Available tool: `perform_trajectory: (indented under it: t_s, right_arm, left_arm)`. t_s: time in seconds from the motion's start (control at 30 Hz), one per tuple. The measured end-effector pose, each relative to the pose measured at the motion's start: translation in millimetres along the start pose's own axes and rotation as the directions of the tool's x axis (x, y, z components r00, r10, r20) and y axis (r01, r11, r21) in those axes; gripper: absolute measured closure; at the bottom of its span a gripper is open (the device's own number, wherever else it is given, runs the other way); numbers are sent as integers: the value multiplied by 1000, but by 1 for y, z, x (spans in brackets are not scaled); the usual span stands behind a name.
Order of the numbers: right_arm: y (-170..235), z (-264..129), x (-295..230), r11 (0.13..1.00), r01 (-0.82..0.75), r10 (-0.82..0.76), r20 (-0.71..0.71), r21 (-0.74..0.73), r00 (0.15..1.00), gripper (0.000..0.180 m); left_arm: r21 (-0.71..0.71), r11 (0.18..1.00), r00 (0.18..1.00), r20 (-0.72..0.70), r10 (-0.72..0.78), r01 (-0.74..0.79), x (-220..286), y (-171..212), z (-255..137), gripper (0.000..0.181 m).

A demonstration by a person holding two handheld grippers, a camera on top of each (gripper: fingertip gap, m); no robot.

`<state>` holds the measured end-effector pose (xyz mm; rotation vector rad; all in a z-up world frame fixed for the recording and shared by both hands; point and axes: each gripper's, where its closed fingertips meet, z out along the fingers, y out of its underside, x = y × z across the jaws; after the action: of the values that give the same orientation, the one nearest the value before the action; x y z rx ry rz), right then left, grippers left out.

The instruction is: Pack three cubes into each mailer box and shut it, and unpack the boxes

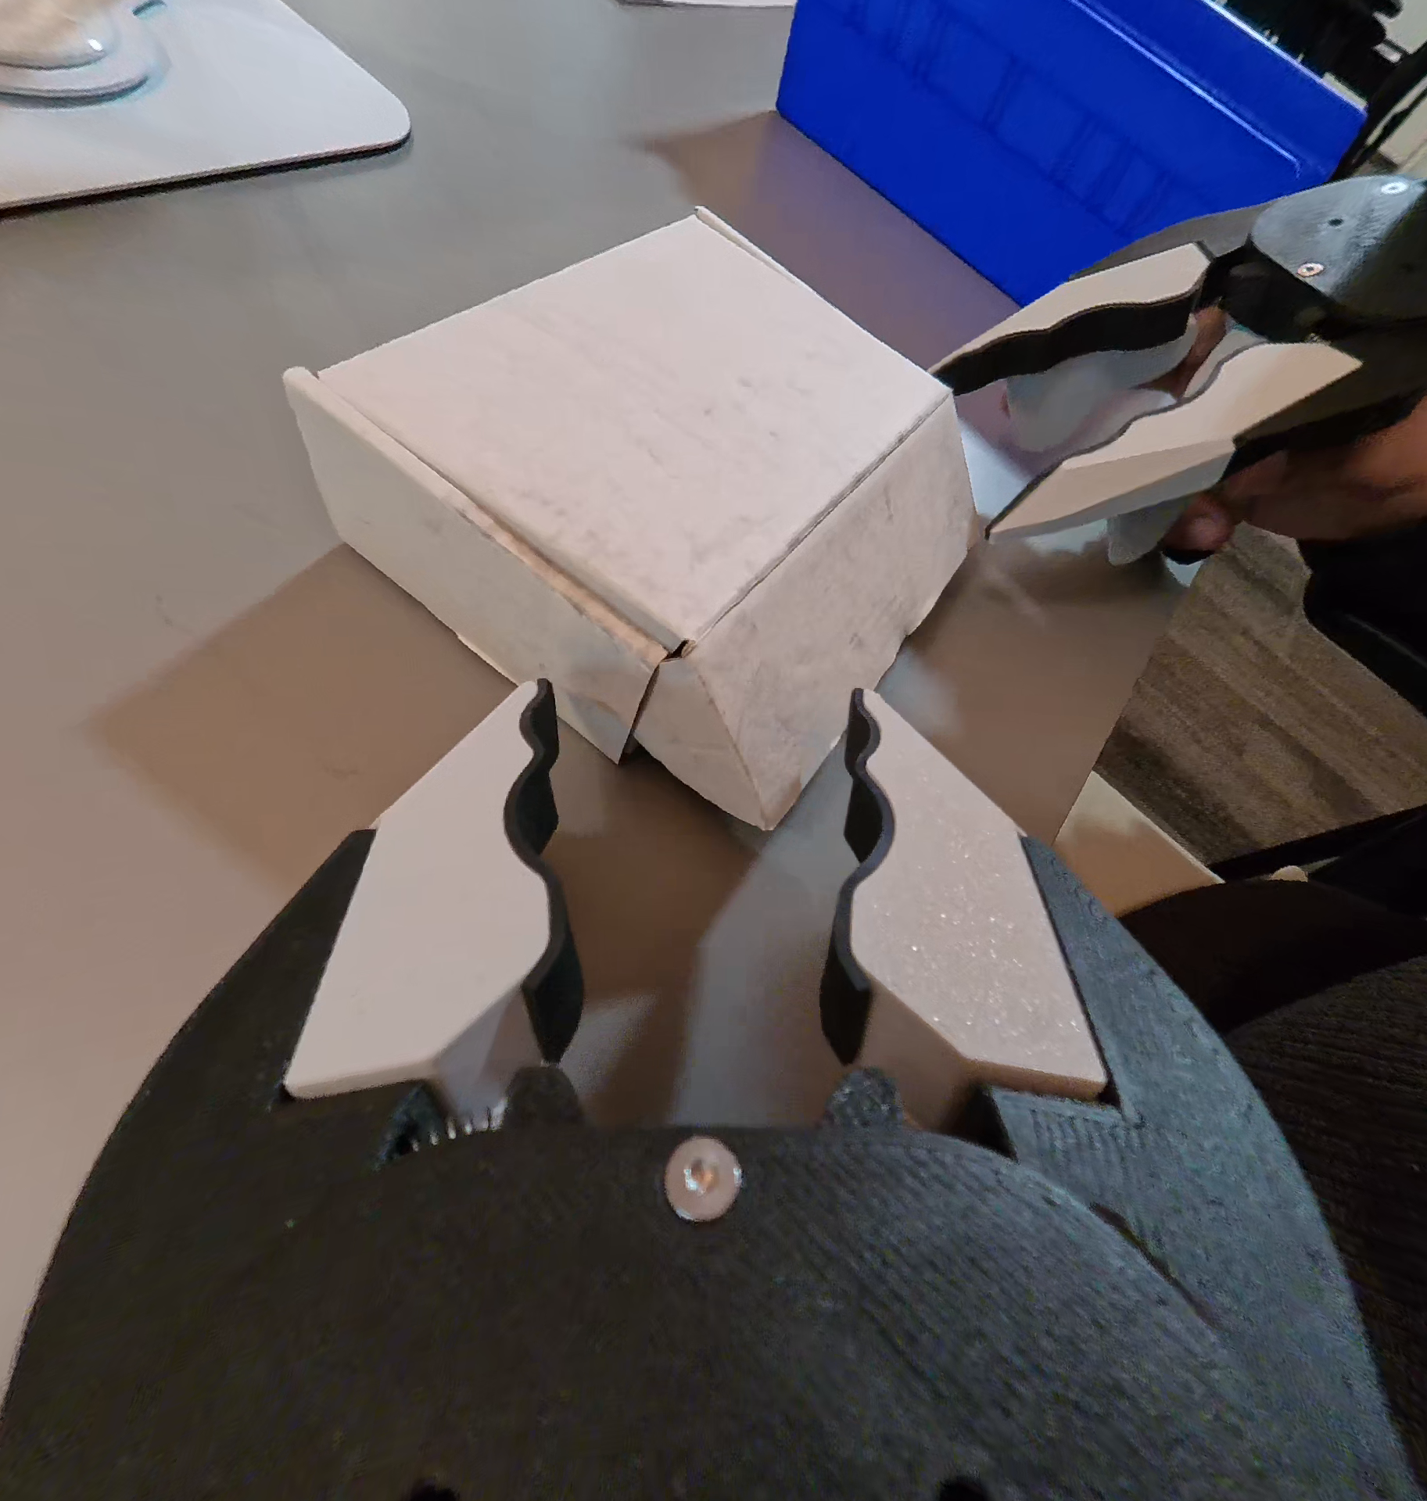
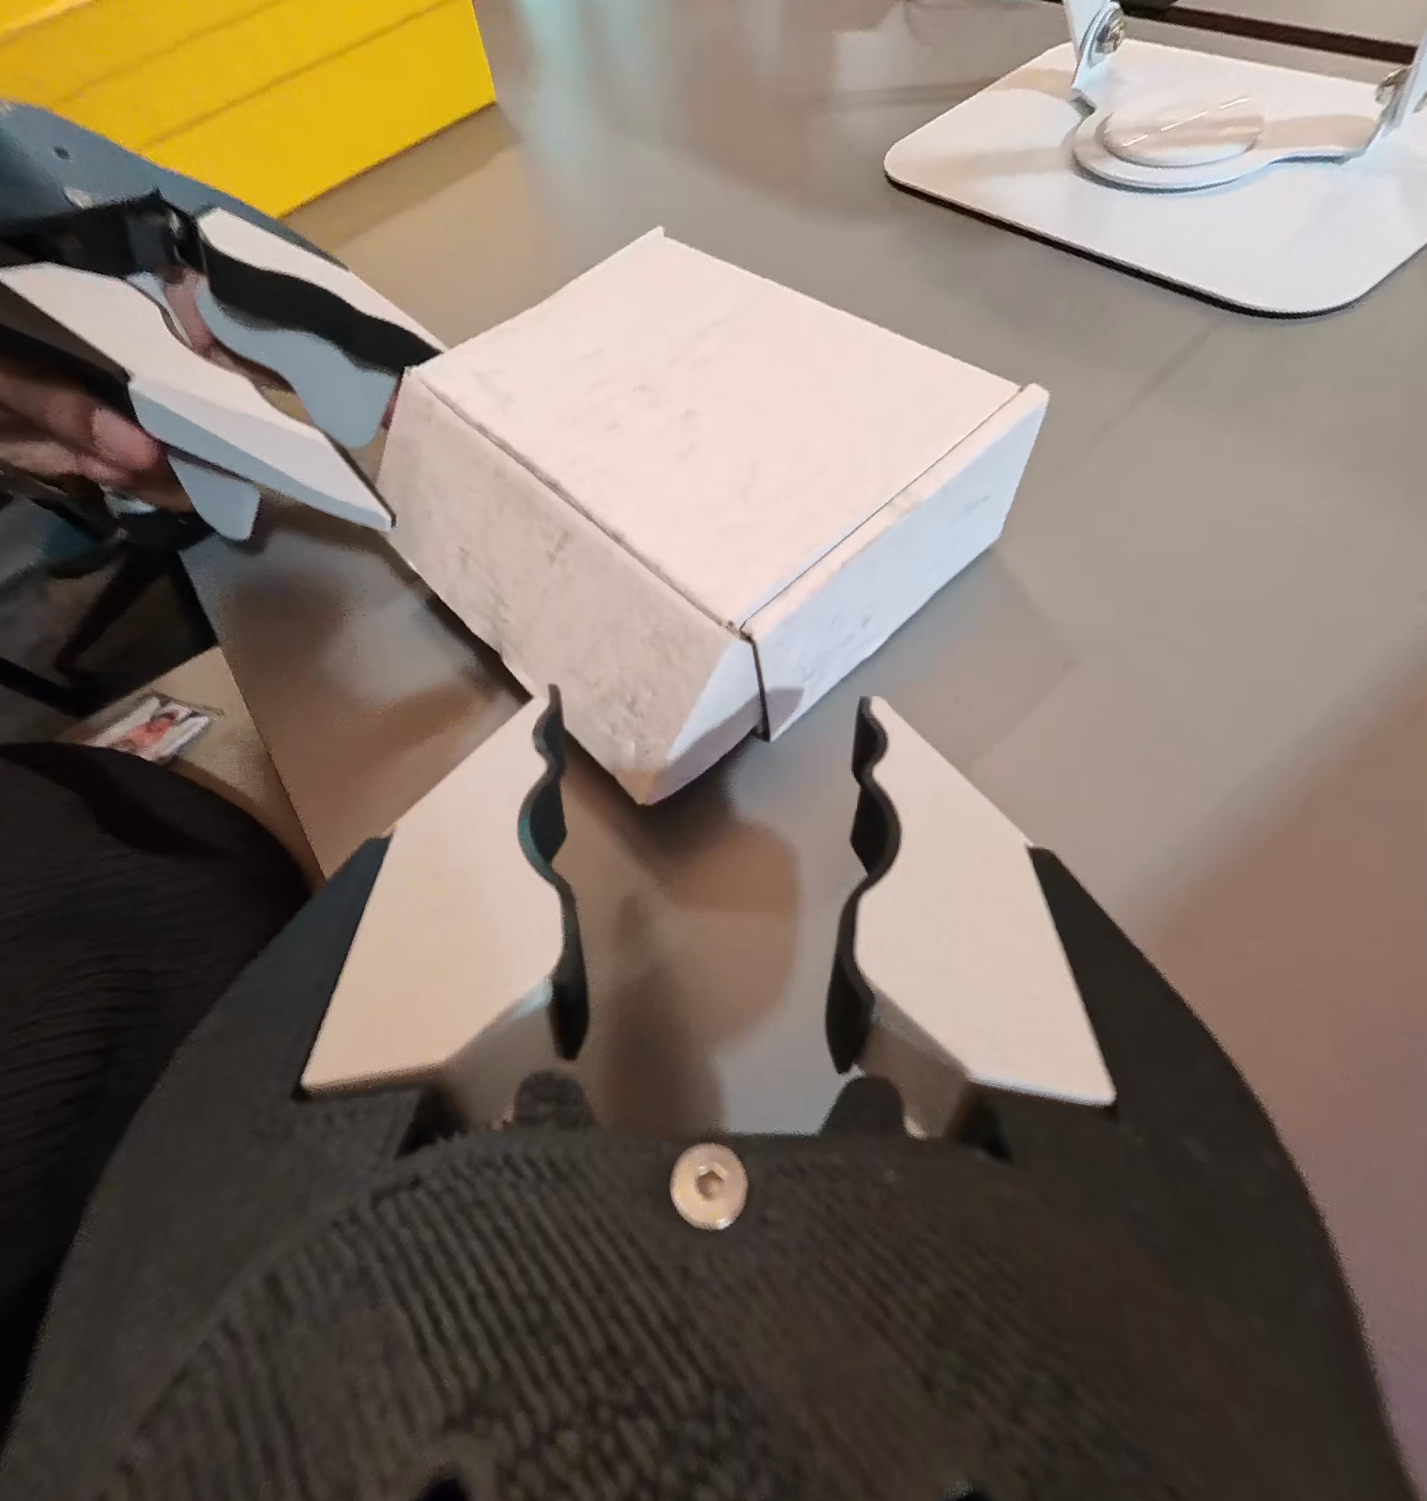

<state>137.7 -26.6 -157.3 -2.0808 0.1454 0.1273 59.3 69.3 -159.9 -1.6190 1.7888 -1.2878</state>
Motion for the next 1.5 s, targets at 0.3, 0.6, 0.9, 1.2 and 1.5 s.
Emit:
perform_trajectory:
  t_s: [0.3,0.6,0.9,1.2,1.5]
  right_arm:
    - [1,10,-3,996,-89,91,62,-24,994,136]
    - [2,14,-2,997,-70,71,21,-37,997,141]
    - [3,16,-2,997,5,-11,-73,-75,997,145]
    - [2,10,-10,998,10,-14,-49,-69,999,144]
    - [15,-9,-31,996,15,-10,58,-83,998,127]
  left_arm:
    - [-83,997,1000,17,-10,11,-3,10,8,120]
    - [-99,995,997,70,14,-7,-7,13,8,127]
    - [-112,991,985,150,87,-70,-13,12,9,134]
    - [-112,989,984,135,116,-101,-9,15,4,134]
    - [-149,958,968,26,250,-244,11,30,-17,86]
